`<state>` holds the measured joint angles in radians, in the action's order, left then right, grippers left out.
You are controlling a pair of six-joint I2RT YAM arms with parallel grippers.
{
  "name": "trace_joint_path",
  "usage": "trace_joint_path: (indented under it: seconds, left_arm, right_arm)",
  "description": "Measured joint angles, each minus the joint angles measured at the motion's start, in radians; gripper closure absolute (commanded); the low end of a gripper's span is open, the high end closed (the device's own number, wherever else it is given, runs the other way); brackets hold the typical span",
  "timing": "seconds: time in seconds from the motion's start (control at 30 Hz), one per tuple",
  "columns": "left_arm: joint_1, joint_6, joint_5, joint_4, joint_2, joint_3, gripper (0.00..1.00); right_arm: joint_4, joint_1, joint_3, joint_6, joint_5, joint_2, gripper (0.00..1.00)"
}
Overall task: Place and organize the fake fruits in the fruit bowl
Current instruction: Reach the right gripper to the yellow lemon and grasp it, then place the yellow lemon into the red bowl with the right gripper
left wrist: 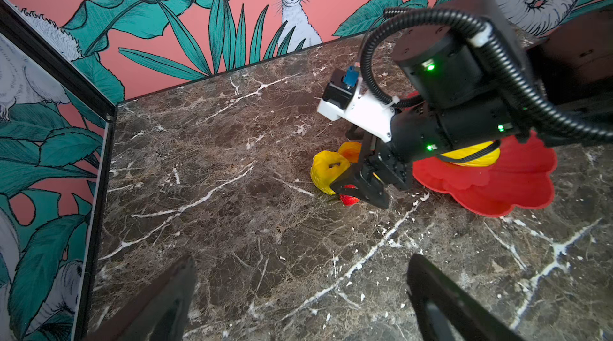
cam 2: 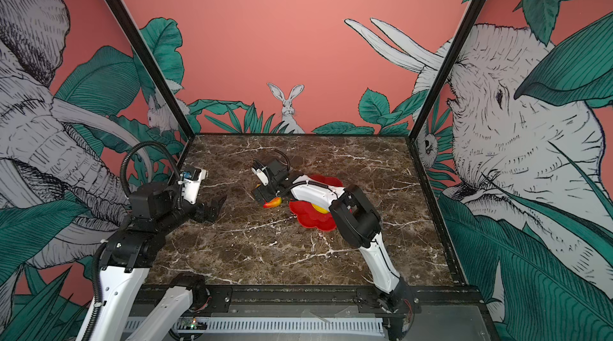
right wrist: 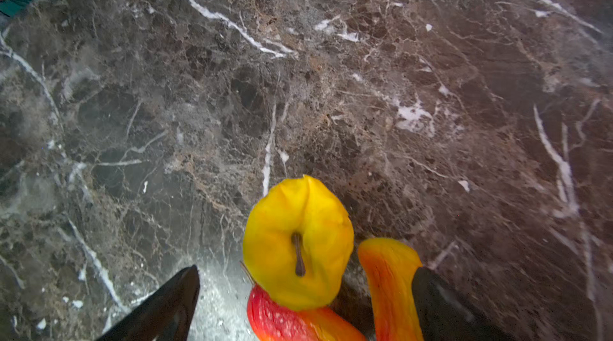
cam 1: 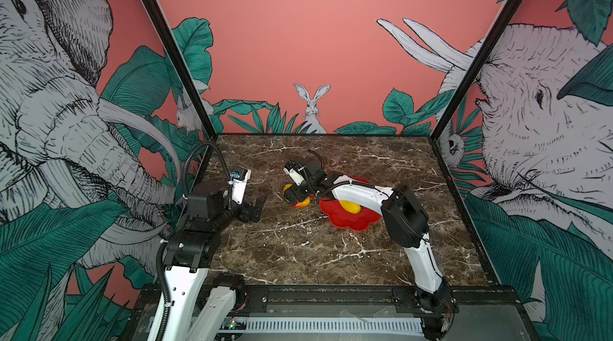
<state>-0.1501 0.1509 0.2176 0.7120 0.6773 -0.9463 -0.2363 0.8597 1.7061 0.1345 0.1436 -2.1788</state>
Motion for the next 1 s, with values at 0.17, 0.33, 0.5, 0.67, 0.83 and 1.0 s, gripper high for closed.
trace_joint_path:
  seconds: [0.17, 0.33, 0.5, 0.67, 0.83, 1.0]
  left_arm:
    - [0.0, 0.0, 0.0, 0.0, -0.003, 0.0, 0.0]
    - [0.0, 0.0, 0.0, 0.0, -0.005, 0.0, 0.0]
    - [0.0, 0.0, 0.0, 0.0, -0.01, 0.001, 0.0]
    - [0.0, 0.0, 0.0, -0.003, -0.015, 0.01, 0.0]
    - [0.0, 0.0, 0.0, -0.004, -0.016, 0.011, 0.0]
    - [0.0, 0.0, 0.003, -0.007, -0.017, 0.011, 0.0]
  right_arm:
    - [0.018, 0.003, 0.055, 0.038, 0.007, -0.061, 0.01]
    - [0.026, 0.01, 0.089, 0.06, 0.003, -0.113, 0.15]
    - [0.029, 0.016, 0.089, 0.064, 0.004, -0.122, 0.42]
    - [0.011, 0.034, 0.088, 0.032, 0.002, -0.109, 0.57]
    - [-0.002, 0.05, -0.021, -0.003, -0.005, 0.056, 0.58]
    - [0.019, 0.028, -0.208, -0.03, -0.026, 0.368, 0.58]
